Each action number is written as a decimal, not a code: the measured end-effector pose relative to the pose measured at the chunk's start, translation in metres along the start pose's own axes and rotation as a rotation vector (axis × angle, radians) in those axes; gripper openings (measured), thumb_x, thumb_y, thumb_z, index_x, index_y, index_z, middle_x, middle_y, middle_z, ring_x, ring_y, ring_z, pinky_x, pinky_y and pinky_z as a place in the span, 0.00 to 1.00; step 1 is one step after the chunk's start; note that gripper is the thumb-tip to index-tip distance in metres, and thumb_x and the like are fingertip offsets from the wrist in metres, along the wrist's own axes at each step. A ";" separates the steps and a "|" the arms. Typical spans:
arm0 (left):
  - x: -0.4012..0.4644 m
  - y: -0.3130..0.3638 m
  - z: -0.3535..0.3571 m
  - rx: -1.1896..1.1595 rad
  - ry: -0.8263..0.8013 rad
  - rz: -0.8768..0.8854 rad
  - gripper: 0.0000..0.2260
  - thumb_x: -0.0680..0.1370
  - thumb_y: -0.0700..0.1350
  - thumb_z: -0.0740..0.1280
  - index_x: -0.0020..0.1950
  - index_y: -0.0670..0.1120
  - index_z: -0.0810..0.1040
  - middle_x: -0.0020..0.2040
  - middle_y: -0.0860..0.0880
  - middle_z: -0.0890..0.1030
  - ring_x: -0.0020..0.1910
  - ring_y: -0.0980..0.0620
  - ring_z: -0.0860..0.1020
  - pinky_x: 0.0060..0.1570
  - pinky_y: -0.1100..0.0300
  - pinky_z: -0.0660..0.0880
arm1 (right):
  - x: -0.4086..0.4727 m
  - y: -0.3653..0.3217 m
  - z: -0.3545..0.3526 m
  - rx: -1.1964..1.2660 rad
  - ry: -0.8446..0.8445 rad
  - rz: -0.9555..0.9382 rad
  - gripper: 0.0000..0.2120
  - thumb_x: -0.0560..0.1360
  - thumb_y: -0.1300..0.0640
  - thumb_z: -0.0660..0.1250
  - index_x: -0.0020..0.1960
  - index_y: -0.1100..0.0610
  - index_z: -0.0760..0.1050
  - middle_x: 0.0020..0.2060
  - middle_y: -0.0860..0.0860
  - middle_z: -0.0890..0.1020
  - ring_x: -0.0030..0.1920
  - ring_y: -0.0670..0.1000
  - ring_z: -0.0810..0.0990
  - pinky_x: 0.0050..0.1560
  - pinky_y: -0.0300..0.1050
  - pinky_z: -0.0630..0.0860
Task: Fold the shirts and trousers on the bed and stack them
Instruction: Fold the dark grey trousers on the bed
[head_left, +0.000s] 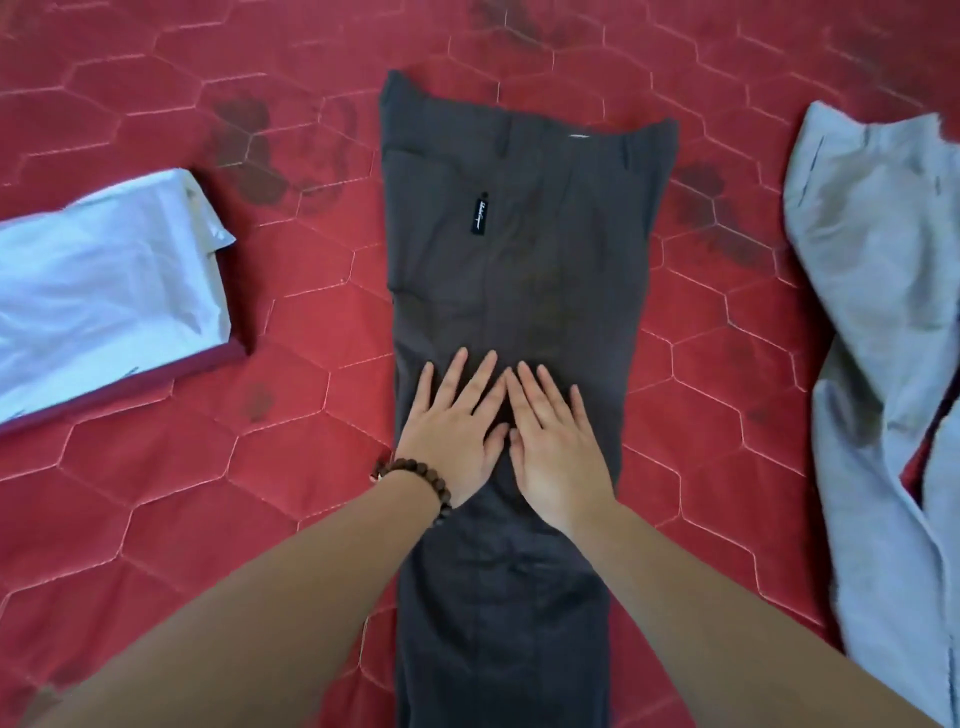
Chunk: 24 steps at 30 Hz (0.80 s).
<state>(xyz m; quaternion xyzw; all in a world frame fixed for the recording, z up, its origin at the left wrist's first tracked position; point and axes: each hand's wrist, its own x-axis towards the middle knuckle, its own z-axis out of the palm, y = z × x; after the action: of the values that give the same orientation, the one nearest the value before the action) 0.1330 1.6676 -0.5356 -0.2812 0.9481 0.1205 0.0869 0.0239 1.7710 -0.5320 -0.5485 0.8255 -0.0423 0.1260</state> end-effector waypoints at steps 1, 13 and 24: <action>0.010 -0.007 -0.001 0.018 0.011 0.015 0.28 0.79 0.59 0.43 0.78 0.54 0.56 0.79 0.52 0.51 0.78 0.45 0.48 0.74 0.42 0.43 | 0.013 0.005 0.001 -0.020 -0.011 0.006 0.26 0.80 0.50 0.48 0.77 0.57 0.58 0.76 0.52 0.61 0.76 0.53 0.57 0.74 0.60 0.58; 0.136 -0.070 -0.044 0.008 0.289 -0.174 0.29 0.79 0.55 0.48 0.77 0.42 0.58 0.78 0.45 0.58 0.78 0.43 0.49 0.73 0.41 0.41 | 0.150 0.079 -0.035 -0.103 0.277 0.117 0.26 0.80 0.48 0.49 0.74 0.58 0.63 0.76 0.56 0.61 0.77 0.55 0.53 0.75 0.61 0.45; 0.239 -0.092 -0.053 0.128 0.096 -0.018 0.29 0.76 0.69 0.39 0.76 0.64 0.40 0.79 0.55 0.41 0.77 0.41 0.38 0.72 0.36 0.37 | 0.248 0.141 -0.045 -0.204 0.036 0.210 0.27 0.80 0.41 0.35 0.78 0.44 0.40 0.79 0.47 0.46 0.78 0.48 0.43 0.75 0.59 0.37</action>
<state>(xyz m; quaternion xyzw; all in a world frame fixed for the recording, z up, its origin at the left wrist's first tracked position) -0.0185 1.4559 -0.5574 -0.2892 0.9543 0.0454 0.0603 -0.2051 1.5960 -0.5580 -0.4683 0.8805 0.0453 0.0584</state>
